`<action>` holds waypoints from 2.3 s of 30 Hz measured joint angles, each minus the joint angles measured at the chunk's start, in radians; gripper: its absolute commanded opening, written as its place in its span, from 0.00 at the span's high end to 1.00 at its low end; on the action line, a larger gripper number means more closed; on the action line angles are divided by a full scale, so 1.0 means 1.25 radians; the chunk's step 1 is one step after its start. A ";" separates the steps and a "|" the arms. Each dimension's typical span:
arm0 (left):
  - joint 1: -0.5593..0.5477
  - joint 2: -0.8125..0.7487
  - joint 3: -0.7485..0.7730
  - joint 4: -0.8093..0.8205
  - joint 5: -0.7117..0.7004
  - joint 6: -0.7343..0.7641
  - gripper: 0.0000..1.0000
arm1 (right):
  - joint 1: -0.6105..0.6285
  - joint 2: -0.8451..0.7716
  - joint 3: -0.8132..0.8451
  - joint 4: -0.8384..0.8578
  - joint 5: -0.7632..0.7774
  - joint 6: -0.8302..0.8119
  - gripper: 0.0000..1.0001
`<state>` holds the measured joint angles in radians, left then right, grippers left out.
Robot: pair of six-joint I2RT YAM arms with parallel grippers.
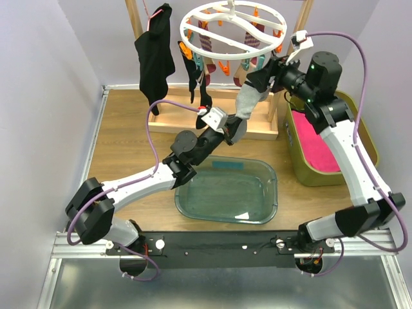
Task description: Remove the socks clipped to the hanger
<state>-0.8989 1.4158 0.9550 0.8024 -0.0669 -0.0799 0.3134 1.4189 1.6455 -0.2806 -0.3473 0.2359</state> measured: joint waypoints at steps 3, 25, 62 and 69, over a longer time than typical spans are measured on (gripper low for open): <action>0.000 -0.012 -0.008 -0.004 0.006 -0.005 1.00 | 0.000 0.040 0.030 0.000 0.000 -0.031 0.24; 0.000 -0.039 -0.039 -0.070 0.039 -0.044 1.00 | 0.001 0.092 0.088 0.056 0.003 -0.059 0.99; -0.010 -0.357 -0.331 -0.425 0.031 -0.382 0.10 | 0.001 0.074 0.034 0.062 0.014 -0.043 0.97; 0.037 -0.362 -0.270 -0.381 -0.107 -0.354 0.02 | 0.002 0.074 0.034 0.061 0.023 -0.043 0.85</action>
<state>-0.8532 0.9638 0.6178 0.3267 -0.2008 -0.5224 0.3153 1.5112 1.6875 -0.2047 -0.3191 0.1825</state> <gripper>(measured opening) 0.981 0.286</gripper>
